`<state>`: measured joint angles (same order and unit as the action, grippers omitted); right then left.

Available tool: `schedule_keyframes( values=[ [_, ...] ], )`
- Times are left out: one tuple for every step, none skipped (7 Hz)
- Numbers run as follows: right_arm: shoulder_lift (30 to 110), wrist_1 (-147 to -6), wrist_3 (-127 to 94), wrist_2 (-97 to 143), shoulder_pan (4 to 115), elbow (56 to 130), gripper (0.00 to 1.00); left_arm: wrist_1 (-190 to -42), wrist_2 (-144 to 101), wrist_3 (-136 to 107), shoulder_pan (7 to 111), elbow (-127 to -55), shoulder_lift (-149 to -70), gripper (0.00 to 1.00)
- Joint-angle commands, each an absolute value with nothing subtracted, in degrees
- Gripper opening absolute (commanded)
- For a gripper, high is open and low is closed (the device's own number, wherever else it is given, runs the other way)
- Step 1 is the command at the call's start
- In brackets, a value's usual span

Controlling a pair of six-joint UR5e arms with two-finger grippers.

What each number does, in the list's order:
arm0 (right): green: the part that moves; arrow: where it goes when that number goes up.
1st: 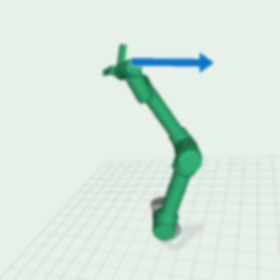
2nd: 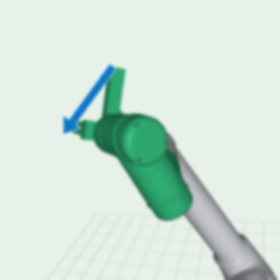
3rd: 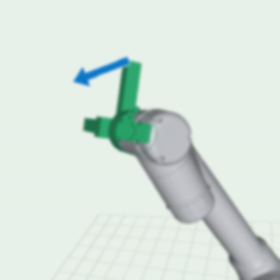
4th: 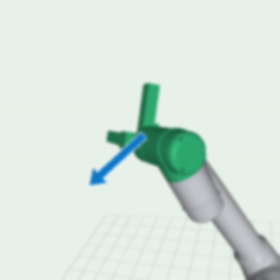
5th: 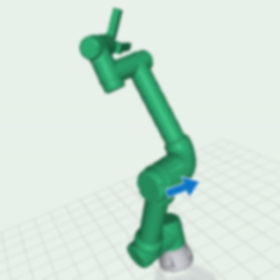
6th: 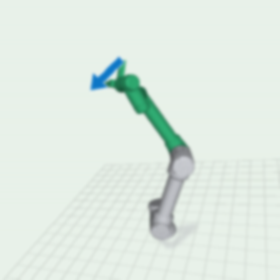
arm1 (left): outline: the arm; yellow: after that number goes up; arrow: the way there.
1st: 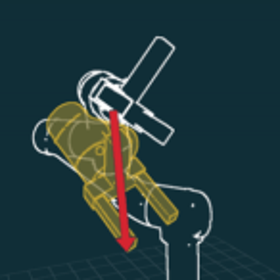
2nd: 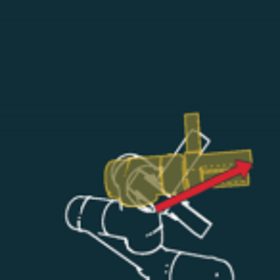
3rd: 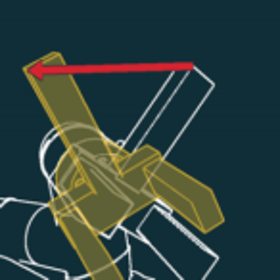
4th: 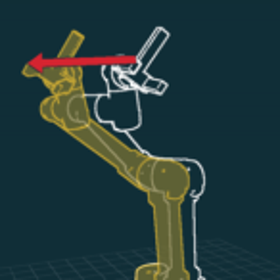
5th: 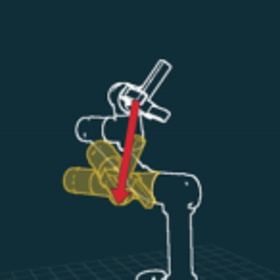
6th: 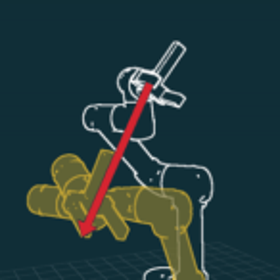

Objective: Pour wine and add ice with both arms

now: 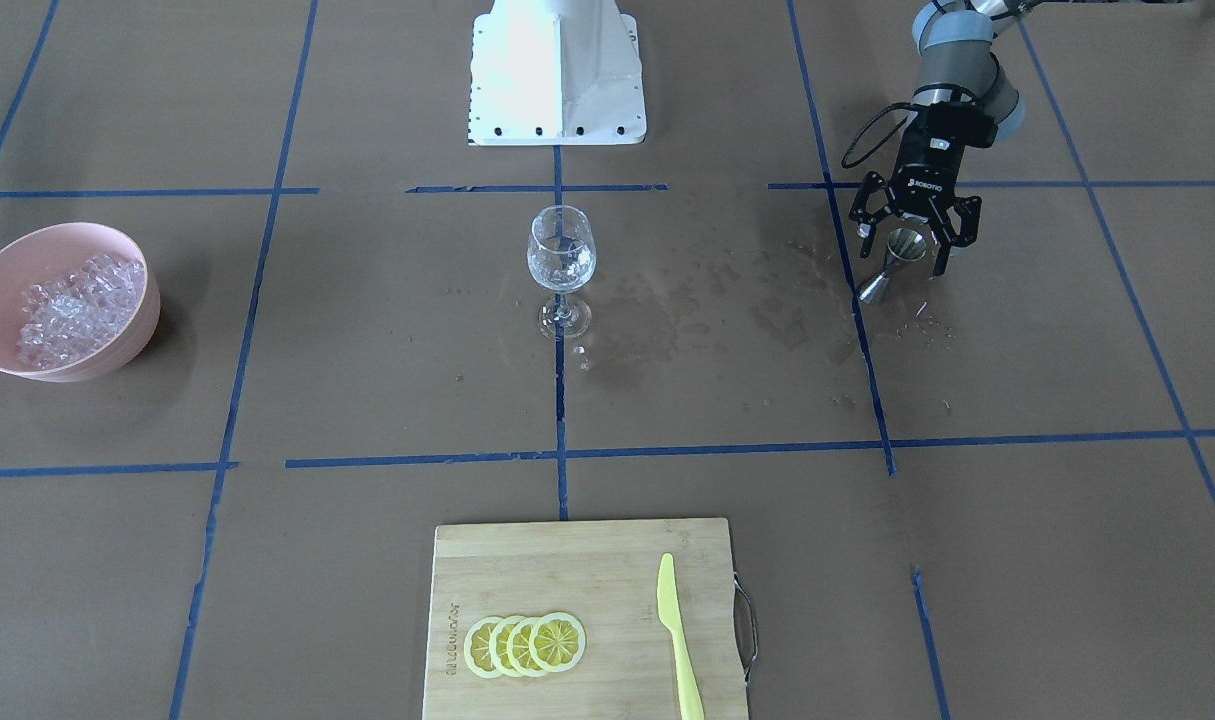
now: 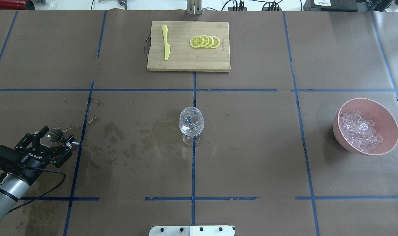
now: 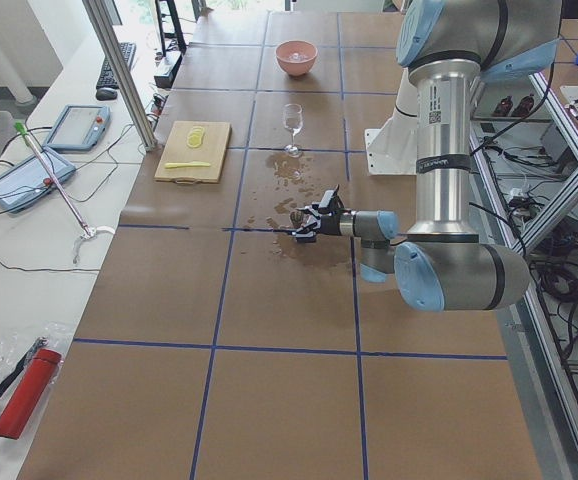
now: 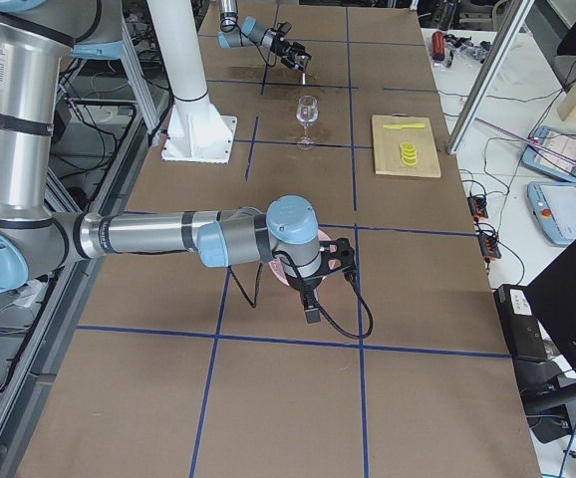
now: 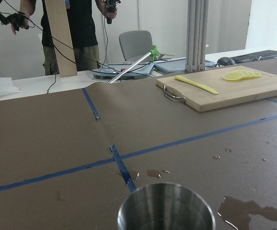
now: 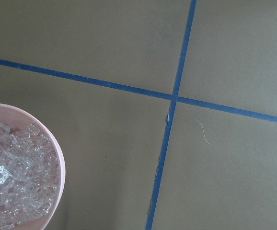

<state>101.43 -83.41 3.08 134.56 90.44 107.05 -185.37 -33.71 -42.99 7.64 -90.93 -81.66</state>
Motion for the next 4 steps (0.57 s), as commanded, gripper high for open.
schedule_keyframes(
  values=[
    [101.3,-83.4,3.1,134.6,90.4,107.1,1.00,-186.0,-30.5,-42.9,7.6,-93.6,-81.7,0.99],
    [101.3,-83.4,3.1,134.6,90.4,107.1,1.00,-186.2,-30.6,-42.5,7.7,-94.0,-81.7,0.99],
    [101.3,-83.4,3.1,134.6,90.4,107.1,1.00,-189.2,-30.6,-38.1,7.7,-94.9,-81.7,1.00],
    [101.3,-83.4,3.1,134.6,90.4,107.1,1.00,-194.1,-30.7,-30.5,7.7,-96.2,-81.7,1.00]
  ],
)
